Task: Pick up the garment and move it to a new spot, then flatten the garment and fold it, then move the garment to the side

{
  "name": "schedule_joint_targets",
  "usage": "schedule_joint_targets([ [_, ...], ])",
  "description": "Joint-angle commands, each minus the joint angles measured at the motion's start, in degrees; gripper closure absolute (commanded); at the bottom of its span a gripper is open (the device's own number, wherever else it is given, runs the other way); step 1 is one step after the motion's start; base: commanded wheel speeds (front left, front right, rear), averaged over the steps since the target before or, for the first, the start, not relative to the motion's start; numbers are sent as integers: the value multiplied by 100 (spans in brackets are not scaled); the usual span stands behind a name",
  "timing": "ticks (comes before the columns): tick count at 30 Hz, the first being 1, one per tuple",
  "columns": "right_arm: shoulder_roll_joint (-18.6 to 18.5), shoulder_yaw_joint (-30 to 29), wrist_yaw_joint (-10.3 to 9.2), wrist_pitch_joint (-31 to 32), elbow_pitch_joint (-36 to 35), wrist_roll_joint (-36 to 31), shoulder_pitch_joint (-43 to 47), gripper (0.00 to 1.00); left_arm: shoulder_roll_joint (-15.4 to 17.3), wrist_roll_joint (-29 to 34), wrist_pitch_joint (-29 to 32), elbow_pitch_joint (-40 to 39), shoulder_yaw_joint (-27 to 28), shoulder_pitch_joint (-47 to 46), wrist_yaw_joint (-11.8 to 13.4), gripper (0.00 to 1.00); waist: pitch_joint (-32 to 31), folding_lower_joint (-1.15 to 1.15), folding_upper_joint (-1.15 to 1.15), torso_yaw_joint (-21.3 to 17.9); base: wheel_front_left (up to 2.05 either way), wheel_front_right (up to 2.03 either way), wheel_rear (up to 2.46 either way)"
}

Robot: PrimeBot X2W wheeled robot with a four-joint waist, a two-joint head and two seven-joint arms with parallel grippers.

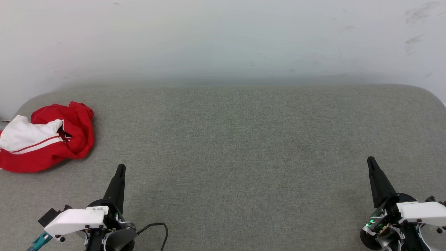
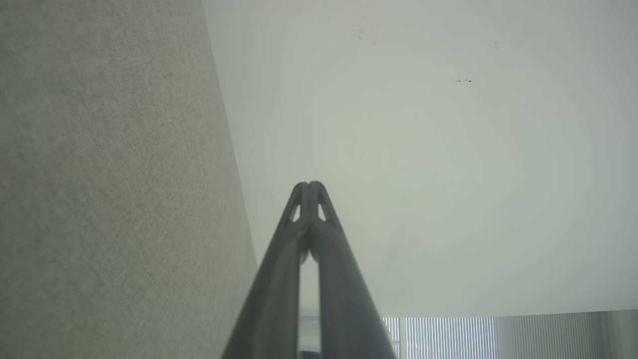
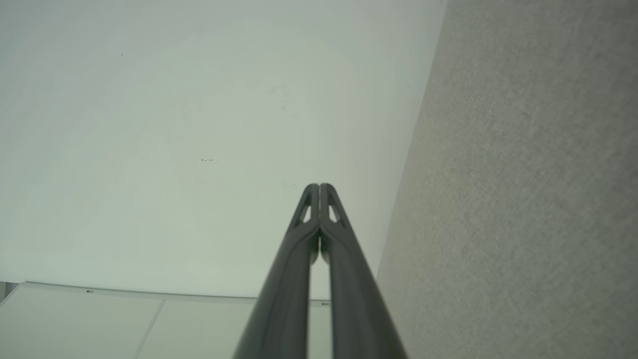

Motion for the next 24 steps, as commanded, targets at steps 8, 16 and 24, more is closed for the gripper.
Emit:
schedule_joint_targets([
  [8,19,0,-2,8,4,-30,-71,100,-14,12,27,-2,14,-44,-14,100,0,0,0,0,0,0,0],
  [16,19,1,-2,7,3,-30,-71,100,-14,12,26,-3,13,-44,-14,100,0,0,0,0,0,0,0],
  [24,19,0,-2,7,3,-29,-71,100,-14,11,26,-3,12,-44,-14,100,0,0,0,0,0,0,0],
])
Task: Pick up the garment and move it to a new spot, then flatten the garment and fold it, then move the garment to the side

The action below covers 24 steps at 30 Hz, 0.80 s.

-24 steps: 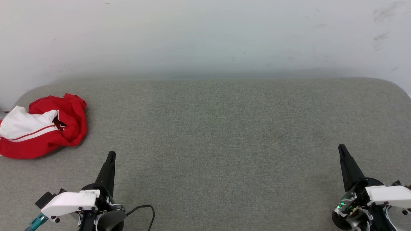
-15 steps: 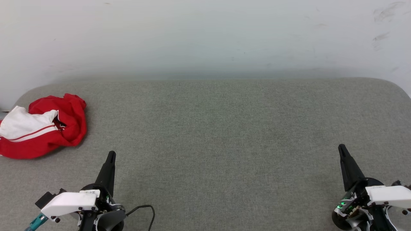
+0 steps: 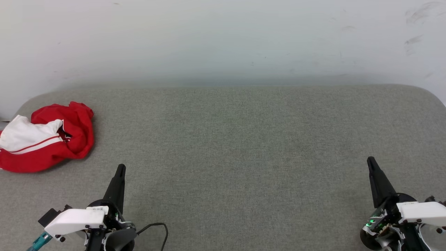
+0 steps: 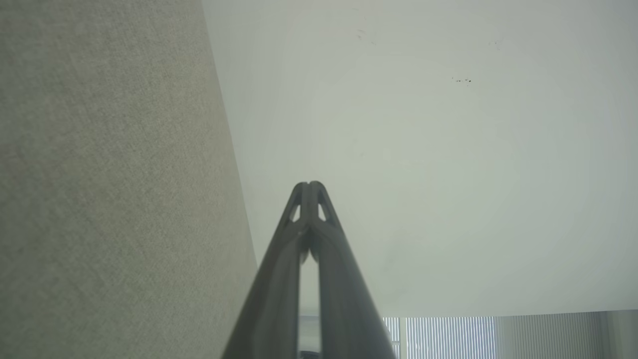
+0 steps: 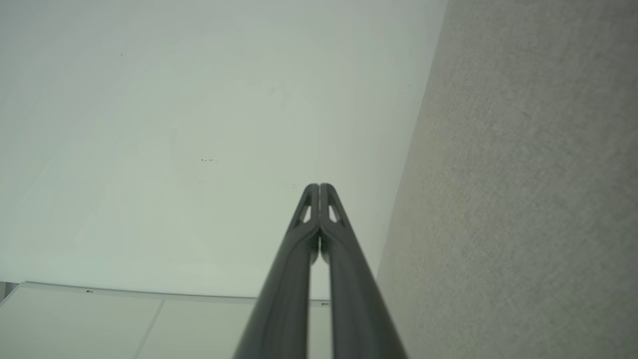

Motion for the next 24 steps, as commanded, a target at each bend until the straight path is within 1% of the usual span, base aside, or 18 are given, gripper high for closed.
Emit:
schedule_joint_targets([
  [1,19,-1,-2,7,3,-28,-71,100,-14,12,26,-3,15,-44,-14,100,0,0,0,0,0,0,0],
  [2,0,0,0,-3,16,0,11,0,-1,2,-7,16,-4,7,0,0,0,0,0,0,0,0,0],
  [5,3,14,0,-27,117,-13,117,0,-9,15,-38,111,-34,98,1,0,2,0,0,0,0,0,0],
  [11,4,8,0,-207,39,-261,168,0,-8,193,-216,13,-33,136,1,0,6,0,0,0,0,0,0],
  [17,4,-68,0,-374,-174,-944,206,0,-8,791,-382,-125,45,119,66,0,16,0,0,2,0,0,0],
  [24,5,-74,0,-554,-509,-1854,248,0,-7,1649,-559,-451,-68,126,282,0,34,0,0,11,0,0,0],
])
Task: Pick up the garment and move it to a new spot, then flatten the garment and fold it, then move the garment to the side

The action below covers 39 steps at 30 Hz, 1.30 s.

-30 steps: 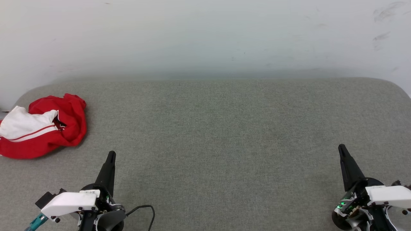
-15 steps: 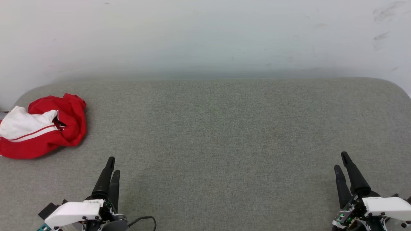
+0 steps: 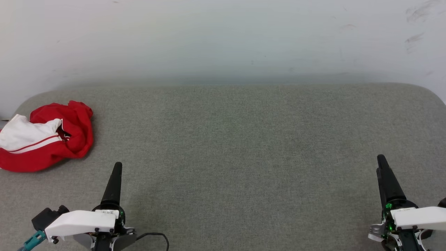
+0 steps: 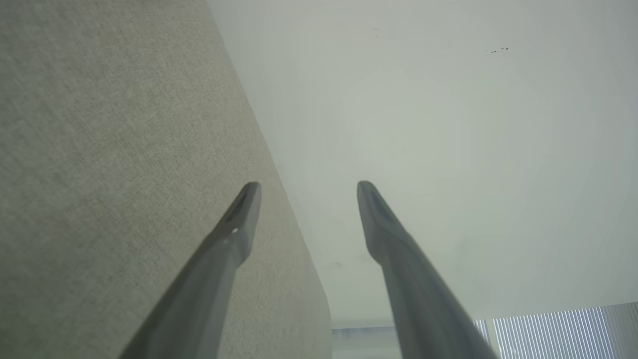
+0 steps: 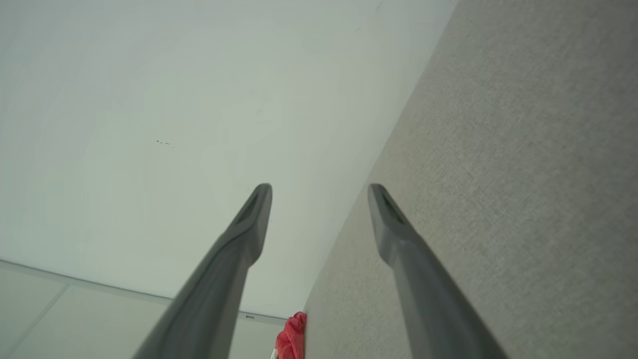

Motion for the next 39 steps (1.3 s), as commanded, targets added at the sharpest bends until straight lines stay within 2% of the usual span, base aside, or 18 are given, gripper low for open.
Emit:
schedule_joint_targets([
  [1,-5,8,0,-73,-224,-342,-24,0,12,328,-74,-200,-43,-93,71,0,5,-1,0,2,0,0,0],
  [14,-4,211,0,-348,-626,-2002,97,0,12,1852,-347,-507,-367,-30,545,0,35,-1,0,14,0,0,0],
  [26,-3,313,0,-591,-604,-3185,231,0,13,3070,-590,-584,-578,37,788,0,44,-1,0,24,0,0,0],
  [39,-2,339,0,-828,-715,-4182,317,0,14,4135,-822,-673,-788,94,983,0,36,-1,0,36,0,0,0],
])
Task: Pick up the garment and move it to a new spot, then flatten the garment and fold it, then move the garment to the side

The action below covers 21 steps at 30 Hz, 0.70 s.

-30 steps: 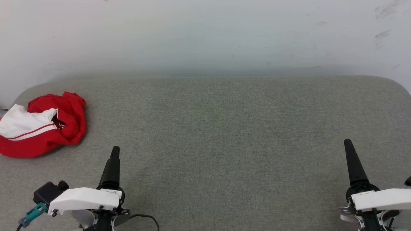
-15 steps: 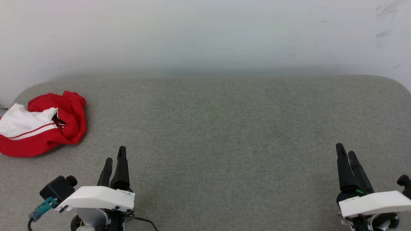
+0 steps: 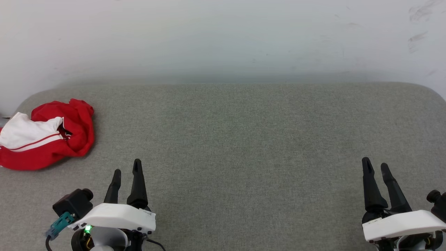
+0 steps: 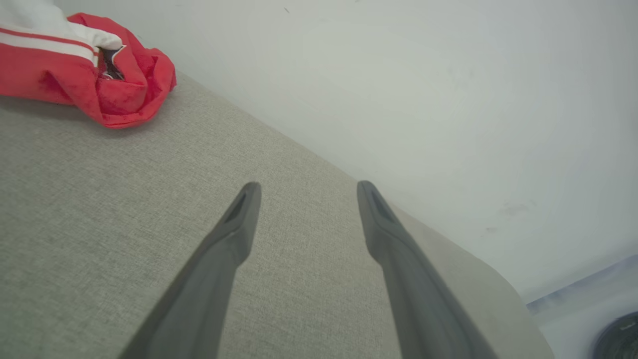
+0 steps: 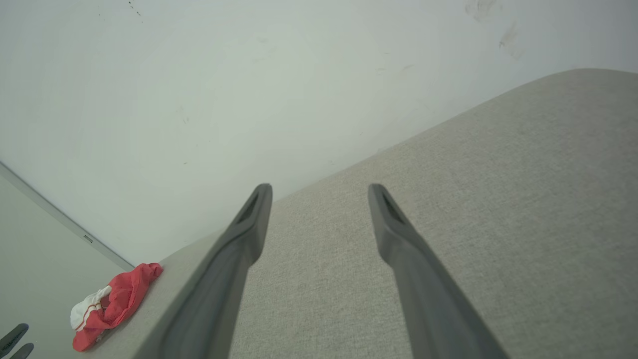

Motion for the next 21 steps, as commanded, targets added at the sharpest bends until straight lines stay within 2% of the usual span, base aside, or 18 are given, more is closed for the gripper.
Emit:
schedule_joint_targets([
  [1,-2,10,1,-55,-106,-180,0,0,10,181,-63,-96,-32,-15,32,0,-1,0,0,0,0,0,0],
  [21,0,55,0,-360,-304,-1487,150,0,39,1518,-365,-229,-296,86,260,0,-5,0,0,27,0,0,0],
])
